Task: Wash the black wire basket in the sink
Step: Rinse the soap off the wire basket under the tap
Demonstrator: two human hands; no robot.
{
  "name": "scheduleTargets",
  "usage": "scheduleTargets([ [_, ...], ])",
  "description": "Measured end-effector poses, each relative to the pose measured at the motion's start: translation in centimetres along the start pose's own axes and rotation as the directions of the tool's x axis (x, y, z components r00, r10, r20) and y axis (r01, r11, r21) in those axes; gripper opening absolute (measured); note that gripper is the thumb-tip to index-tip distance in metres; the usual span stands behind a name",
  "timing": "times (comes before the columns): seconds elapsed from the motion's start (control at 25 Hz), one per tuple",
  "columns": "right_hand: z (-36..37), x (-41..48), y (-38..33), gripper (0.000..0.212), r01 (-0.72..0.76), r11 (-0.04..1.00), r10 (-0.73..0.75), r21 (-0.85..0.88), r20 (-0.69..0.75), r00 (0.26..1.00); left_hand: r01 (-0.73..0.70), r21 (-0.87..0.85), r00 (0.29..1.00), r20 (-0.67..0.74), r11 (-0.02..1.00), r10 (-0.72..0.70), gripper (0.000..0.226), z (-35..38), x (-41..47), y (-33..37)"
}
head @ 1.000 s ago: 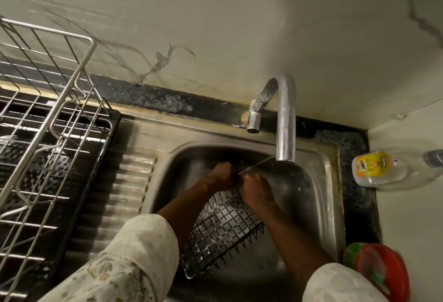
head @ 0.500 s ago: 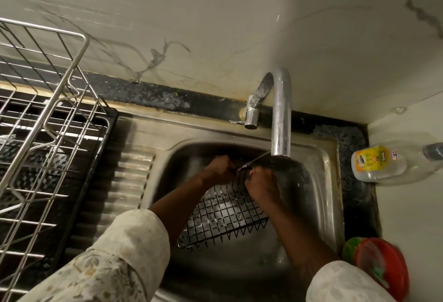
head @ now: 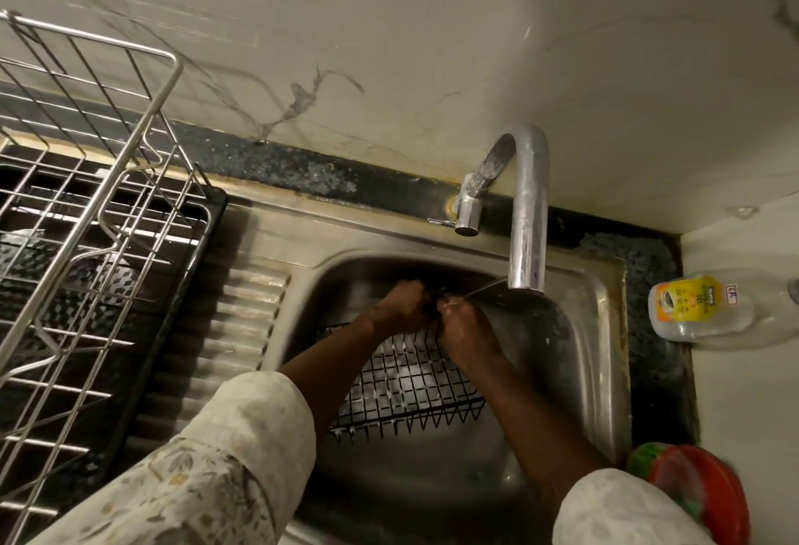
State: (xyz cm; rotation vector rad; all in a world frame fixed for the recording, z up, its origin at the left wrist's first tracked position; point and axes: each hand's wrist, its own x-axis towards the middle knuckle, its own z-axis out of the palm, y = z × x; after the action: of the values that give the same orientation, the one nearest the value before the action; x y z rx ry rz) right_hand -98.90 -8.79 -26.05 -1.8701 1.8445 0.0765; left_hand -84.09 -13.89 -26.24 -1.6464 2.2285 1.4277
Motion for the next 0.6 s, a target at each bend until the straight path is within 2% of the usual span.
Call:
scheduleTargets([
  [0.08,-0.2,0.4,0.7,0.023,0.044,0.995,-0.045,-0.094,-0.006,0.999,-0.007,-0.015,1.000,-0.020,1.000,0.007,0.016,0.0,0.5,0.4],
  [0.28,-1.5,1.1,1.7,0.023,-0.058,0.995,0.059,-0.079,0.004,0.998,-0.030,0.026,0.995,-0.095,0.999,0.033,0.015,-0.9,-0.2,0.3],
  [0.36,-1.8,0.7,1.2,0.024,-0.117,0.989,0.116,-0.092,-0.013,0.993,-0.041,0.085,0.996,-0.079,0.996,0.048,0.015,-1.2,-0.5,-0.4],
  [0.44,-1.6,0.4,0.6,0.022,-0.125,0.987,0.123,-0.097,-0.028,0.992,-0.060,0.074,0.996,-0.057,0.995,0.065,0.012,-1.0,-0.4,-0.8],
  [0.6,-1.5,0.7,-0.6,0.021,-0.056,0.997,0.062,-0.052,0.103,0.993,-0.061,0.075,0.995,-0.068,0.995,0.067,0.015,-0.6,-0.6,-0.2],
])
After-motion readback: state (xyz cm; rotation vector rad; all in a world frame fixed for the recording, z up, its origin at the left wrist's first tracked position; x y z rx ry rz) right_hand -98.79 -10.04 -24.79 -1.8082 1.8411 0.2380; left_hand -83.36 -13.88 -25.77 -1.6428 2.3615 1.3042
